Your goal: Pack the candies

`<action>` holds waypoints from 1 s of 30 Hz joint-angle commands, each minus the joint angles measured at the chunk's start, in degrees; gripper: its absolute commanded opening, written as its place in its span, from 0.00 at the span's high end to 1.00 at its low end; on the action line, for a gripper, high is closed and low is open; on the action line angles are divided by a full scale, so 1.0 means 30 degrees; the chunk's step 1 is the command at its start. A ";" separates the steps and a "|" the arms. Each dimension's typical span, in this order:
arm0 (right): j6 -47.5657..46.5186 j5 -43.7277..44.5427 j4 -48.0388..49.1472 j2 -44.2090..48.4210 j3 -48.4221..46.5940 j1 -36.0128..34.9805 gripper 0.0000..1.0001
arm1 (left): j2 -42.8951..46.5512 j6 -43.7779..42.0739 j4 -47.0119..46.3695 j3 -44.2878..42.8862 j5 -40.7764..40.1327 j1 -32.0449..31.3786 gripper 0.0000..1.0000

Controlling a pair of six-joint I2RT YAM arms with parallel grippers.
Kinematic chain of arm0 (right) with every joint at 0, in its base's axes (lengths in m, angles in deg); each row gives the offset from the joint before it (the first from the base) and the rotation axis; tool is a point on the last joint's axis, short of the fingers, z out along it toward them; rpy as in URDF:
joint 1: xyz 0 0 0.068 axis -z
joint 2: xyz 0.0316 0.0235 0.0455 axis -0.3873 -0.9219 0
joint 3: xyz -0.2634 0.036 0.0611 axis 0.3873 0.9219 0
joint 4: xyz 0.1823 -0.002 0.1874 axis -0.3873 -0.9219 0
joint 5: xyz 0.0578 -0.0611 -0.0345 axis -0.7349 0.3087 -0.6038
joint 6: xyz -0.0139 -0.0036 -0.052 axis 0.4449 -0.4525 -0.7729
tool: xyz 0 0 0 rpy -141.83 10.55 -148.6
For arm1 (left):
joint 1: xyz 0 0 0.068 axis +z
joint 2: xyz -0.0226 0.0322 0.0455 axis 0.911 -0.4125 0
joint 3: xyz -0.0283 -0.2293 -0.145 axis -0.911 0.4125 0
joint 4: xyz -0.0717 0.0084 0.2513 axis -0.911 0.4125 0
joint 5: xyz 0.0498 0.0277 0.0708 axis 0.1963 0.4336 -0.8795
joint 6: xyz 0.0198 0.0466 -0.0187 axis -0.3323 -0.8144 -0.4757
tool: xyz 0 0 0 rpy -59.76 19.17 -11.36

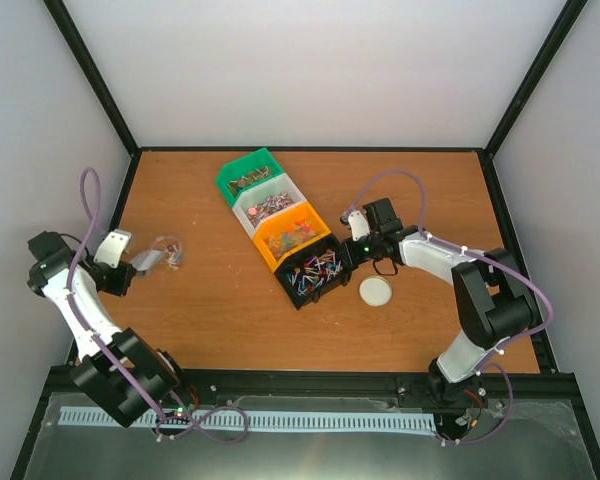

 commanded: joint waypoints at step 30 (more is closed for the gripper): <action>-0.0606 -0.1053 0.0369 0.0708 0.0435 -0.0014 0.38 | -0.1485 -0.1849 0.1904 -0.3460 -0.2041 -0.2554 0.99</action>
